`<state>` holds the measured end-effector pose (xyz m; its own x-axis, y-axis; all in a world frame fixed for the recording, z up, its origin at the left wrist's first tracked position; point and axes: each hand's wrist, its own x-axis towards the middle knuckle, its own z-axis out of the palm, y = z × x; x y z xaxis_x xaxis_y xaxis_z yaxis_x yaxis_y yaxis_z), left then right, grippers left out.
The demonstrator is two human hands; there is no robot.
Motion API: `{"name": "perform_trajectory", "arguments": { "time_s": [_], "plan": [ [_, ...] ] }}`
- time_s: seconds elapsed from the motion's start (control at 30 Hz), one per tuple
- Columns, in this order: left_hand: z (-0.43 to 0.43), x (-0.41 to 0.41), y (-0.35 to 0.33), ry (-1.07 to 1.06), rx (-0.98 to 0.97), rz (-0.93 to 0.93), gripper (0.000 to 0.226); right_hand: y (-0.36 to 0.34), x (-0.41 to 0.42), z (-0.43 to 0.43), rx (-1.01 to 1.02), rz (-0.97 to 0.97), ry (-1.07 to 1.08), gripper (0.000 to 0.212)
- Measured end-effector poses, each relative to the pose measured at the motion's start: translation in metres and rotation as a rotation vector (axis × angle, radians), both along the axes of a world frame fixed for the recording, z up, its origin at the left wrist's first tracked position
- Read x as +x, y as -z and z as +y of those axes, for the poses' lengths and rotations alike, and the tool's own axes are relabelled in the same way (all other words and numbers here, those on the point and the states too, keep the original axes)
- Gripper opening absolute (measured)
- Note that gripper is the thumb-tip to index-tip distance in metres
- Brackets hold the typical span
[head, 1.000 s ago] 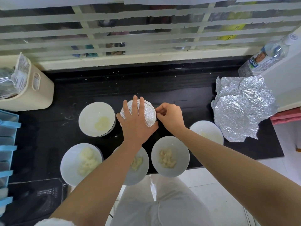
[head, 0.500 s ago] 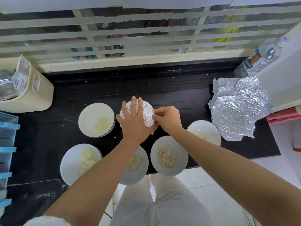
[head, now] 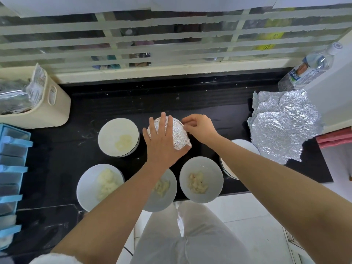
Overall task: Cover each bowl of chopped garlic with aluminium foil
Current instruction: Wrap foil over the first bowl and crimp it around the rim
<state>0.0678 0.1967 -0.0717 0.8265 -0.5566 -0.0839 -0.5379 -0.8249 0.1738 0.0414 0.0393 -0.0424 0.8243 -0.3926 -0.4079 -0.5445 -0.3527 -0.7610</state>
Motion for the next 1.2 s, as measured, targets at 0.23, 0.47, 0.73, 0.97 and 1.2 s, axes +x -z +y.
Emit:
{"name": "perform_trajectory", "arguments": {
  "time_s": [0.23,0.47,0.73,0.97,1.2],
  "plan": [
    [-0.001,-0.001,0.007,-0.014,0.027,-0.022,0.108,0.007,-0.026,0.003,0.135,-0.017,0.044,0.031],
    [-0.002,-0.001,0.007,-0.013,0.025,-0.036,0.107,0.012,-0.025,0.005,0.034,-0.051,0.042,0.019],
    [-0.002,-0.001,0.009,-0.013,0.046,-0.063,0.106,0.014,-0.028,0.006,-0.032,-0.075,0.083,0.005],
    [-0.001,-0.001,0.009,-0.007,0.046,-0.061,0.105,0.014,-0.037,0.007,0.093,-0.083,0.049,0.015],
    [-0.002,-0.001,0.007,-0.010,0.040,-0.073,0.104,0.012,-0.034,0.004,0.076,-0.065,0.054,0.011]
  ]
}}
